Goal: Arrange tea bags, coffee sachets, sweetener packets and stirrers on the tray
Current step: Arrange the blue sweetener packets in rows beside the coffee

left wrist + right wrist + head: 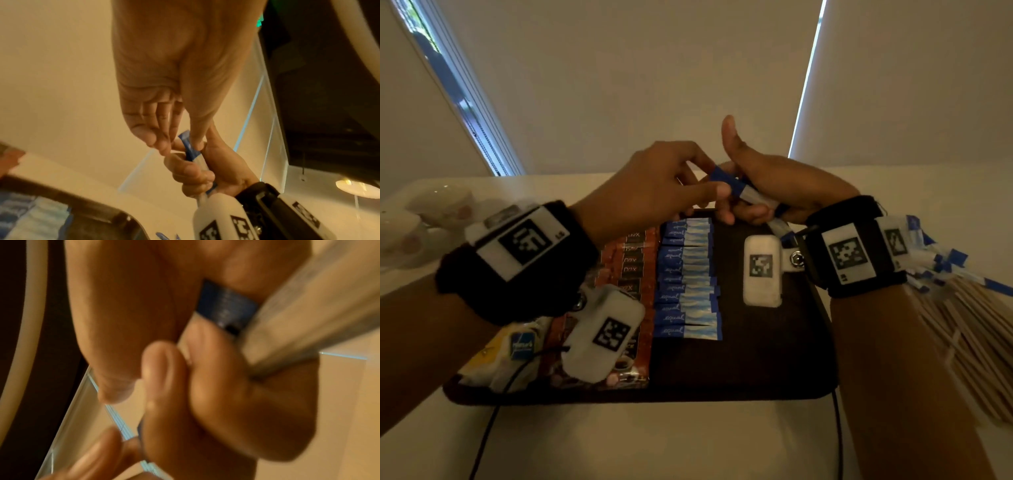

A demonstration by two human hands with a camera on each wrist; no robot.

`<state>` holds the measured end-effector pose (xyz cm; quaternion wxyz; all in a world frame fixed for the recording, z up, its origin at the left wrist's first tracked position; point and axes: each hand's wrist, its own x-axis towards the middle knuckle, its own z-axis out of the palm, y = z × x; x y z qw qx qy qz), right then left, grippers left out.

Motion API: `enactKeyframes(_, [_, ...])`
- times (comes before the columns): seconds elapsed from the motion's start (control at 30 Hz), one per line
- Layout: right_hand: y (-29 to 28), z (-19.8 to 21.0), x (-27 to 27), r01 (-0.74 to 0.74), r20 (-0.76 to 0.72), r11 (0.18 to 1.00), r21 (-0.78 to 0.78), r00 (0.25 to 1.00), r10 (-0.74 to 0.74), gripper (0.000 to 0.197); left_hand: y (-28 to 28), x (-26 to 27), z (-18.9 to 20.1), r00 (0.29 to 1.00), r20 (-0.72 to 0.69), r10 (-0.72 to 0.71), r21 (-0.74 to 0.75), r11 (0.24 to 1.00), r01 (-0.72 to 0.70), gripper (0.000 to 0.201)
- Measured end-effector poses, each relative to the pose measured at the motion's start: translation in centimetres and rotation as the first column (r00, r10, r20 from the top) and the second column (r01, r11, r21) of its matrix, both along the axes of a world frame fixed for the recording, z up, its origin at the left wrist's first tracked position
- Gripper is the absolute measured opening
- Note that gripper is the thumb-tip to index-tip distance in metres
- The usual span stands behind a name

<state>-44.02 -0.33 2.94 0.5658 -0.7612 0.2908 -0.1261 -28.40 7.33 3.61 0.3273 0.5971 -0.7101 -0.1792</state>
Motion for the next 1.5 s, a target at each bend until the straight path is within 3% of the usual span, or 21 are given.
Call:
enactKeyframes(0.27, [0.0, -0.4, 0.5, -0.017, 0.018, 0.999, 0.032, 1.000, 0.017, 0.075, -1.0, 0.0, -0.4, 0.965, -0.238, -0.106, 0.070, 0.989, 0.126, 0.017])
enactKeyframes(0.4, [-0.9, -0.2, -1.0, 0.091, -0.058, 0.995, -0.043, 0.994, -0.093, 0.047, -0.6, 1.2, -0.4, 0.949, -0.290, -0.121, 0.026, 0.991, 0.134, 0.007])
enactKeyframes(0.47, [-1.1, 0.0, -2.0, 0.132, -0.033, 0.990, -0.054, 0.990, -0.134, 0.031, -0.4, 1.8, -0.6, 0.968, -0.229, -0.098, -0.016, 0.995, 0.097, 0.008])
enactKeyframes(0.67, [-1.0, 0.6, -3.5, 0.233, -0.012, 0.961, -0.147, 0.971, -0.237, 0.018, -0.7, 2.1, -1.6, 1.000, 0.025, -0.013, -0.107, 0.994, 0.016, 0.023])
enactKeyframes(0.77, [-0.9, 0.5, -3.0, 0.243, -0.076, 0.941, -0.236, 0.961, -0.267, 0.014, -1.1, 1.5, -1.6, 0.991, 0.135, -0.026, -0.142, 0.989, 0.045, 0.037])
enactKeyframes(0.87, [-0.7, 0.4, -2.3, 0.241, -0.076, 0.932, -0.270, 0.960, -0.270, 0.006, -1.3, 0.8, -1.7, 0.942, 0.336, -0.015, -0.246, 0.964, 0.103, 0.028])
enactKeyframes(1.03, [-0.7, 0.4, -2.0, 0.245, -0.064, 0.927, -0.285, 0.960, -0.273, 0.007, -0.9, 0.5, -1.9, 0.885, 0.460, 0.067, -0.385, 0.913, 0.131, 0.027])
enactKeyframes(1.17, [-0.5, 0.4, -2.0, 0.238, -0.064, 0.936, -0.261, 0.963, -0.263, 0.021, -0.1, 0.8, -1.8, 0.859, 0.505, 0.083, -0.400, 0.905, 0.147, 0.022])
enactKeyframes(1.3, [-0.9, 0.4, -2.4, 0.318, -0.013, 0.931, -0.179, 0.945, -0.326, 0.030, 1.6, 1.0, -2.2, 0.836, 0.548, -0.022, -0.243, 0.952, 0.185, 0.025])
enactKeyframes(1.4, [-1.1, 0.4, -2.5, 0.343, -0.008, 0.925, -0.162, 0.937, -0.349, 0.029, 3.0, 0.3, -3.3, 0.769, 0.587, -0.252, 0.079, 0.964, 0.256, 0.025])
enactKeyframes(1.5, [-1.0, 0.3, -2.3, 0.336, -0.023, 0.930, -0.148, 0.939, -0.342, 0.030, 3.6, -0.4, -4.8, 0.734, 0.525, -0.430, 0.352, 0.895, 0.273, 0.016])
